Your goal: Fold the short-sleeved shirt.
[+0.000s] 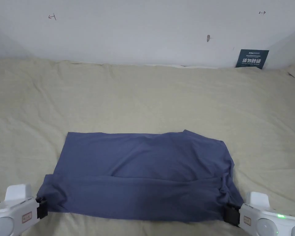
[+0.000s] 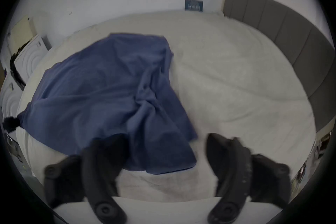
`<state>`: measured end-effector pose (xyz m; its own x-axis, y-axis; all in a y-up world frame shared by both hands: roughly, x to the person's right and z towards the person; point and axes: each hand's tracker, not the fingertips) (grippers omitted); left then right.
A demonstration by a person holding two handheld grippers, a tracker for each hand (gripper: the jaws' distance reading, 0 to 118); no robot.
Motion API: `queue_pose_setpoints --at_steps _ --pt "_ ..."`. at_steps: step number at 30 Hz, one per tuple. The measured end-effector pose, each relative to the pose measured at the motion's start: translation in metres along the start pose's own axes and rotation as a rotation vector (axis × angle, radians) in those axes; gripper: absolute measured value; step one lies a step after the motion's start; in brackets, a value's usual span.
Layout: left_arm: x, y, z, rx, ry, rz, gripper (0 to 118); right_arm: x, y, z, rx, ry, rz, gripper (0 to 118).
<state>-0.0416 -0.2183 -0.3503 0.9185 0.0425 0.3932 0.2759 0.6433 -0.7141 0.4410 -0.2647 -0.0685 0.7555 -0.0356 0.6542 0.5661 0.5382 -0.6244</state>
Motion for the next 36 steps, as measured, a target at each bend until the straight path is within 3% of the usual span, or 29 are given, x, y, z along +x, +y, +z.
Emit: queue_pose_setpoints --at_steps 3,5,8,13,21,29,33,35,36 --pt "-0.002 -0.005 -0.003 -0.01 0.005 -0.006 5 0.001 -0.005 0.0 0.008 0.08 -0.037 57" --pt "-0.002 -0.008 -0.004 -0.02 0.007 -0.004 5 0.003 -0.004 0.004 0.013 0.12 -0.014 12" --pt "-0.006 -0.011 -0.001 -0.019 0.015 0.006 5 0.0 -0.003 0.02 0.06 0.103 0.017 11" --pt "-0.021 -0.015 0.018 -0.005 0.002 0.063 5 0.013 -0.009 0.056 0.111 0.138 -0.029 11" --pt "-0.038 -0.063 0.057 -0.063 0.006 0.081 5 0.03 -0.062 0.076 0.049 0.16 -0.02 11" --pt "-0.038 -0.094 0.013 -0.186 0.063 0.073 6 0.031 -0.096 0.047 -0.043 0.14 -0.052 12" --pt "-0.028 -0.084 0.02 -0.175 0.107 0.056 17 0.021 -0.084 0.073 -0.024 0.122 -0.06 20" --pt "-0.026 -0.076 0.033 -0.16 0.1 0.047 76 0.018 -0.072 0.09 0.038 0.116 -0.052 62" --pt "-0.024 -0.07 0.042 -0.1 0.036 0.053 98 0.019 -0.063 0.098 0.083 0.128 -0.046 83"
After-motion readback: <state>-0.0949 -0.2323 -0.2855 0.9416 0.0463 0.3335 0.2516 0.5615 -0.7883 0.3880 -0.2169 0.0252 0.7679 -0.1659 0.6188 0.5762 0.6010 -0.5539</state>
